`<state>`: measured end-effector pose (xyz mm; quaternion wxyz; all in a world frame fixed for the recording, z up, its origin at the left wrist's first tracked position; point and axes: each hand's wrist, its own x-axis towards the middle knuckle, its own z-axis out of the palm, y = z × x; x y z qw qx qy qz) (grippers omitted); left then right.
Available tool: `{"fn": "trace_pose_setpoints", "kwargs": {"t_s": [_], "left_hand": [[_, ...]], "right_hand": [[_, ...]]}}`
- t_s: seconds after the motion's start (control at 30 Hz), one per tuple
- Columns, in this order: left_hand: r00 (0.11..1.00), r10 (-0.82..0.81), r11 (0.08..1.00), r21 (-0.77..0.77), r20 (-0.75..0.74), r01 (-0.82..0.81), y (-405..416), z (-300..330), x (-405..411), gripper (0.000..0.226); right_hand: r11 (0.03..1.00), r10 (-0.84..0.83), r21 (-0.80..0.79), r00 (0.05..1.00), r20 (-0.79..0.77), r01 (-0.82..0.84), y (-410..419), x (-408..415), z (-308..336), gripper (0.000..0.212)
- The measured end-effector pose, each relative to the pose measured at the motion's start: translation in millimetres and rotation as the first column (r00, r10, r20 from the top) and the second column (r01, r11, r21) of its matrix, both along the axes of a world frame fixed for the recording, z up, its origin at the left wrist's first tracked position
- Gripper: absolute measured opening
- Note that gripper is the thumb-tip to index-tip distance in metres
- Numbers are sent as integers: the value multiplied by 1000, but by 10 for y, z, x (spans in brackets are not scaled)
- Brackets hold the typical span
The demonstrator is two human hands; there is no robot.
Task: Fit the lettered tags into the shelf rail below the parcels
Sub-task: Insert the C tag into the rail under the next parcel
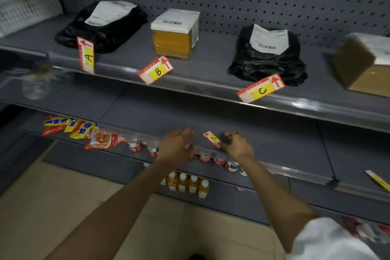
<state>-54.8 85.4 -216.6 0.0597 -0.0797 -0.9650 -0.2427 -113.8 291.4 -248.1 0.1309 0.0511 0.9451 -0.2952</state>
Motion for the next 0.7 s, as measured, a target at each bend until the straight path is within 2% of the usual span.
{"fn": "trace_pose_setpoints", "kwargs": {"t_s": [0.1, 0.2, 0.37, 0.53, 0.7], "left_hand": [[999, 41, 999, 24, -18, -41, -14, -134, -59, 26], [1000, 14, 1000, 15, -25, -14, -20, -145, -61, 28], [998, -33, 999, -9, -48, 33, 17, 7, -52, 25], [987, -153, 985, -87, -45, 149, 282, 281, -8, 23], [950, -294, 950, -144, -109, 278, 863, 551, 63, 15]], "right_hand": [[994, -66, -83, 998, 12, 66, -114, -148, -265, 55], [973, -141, -175, 989, 46, 147, -260, -205, -443, 60], [953, -183, -252, 983, -25, 171, -308, -146, -386, 23], [977, -62, -204, 998, -10, 59, 70, 81, -8, 13], [991, 55, -121, 998, 24, -52, 864, 339, 388, 18]]}}
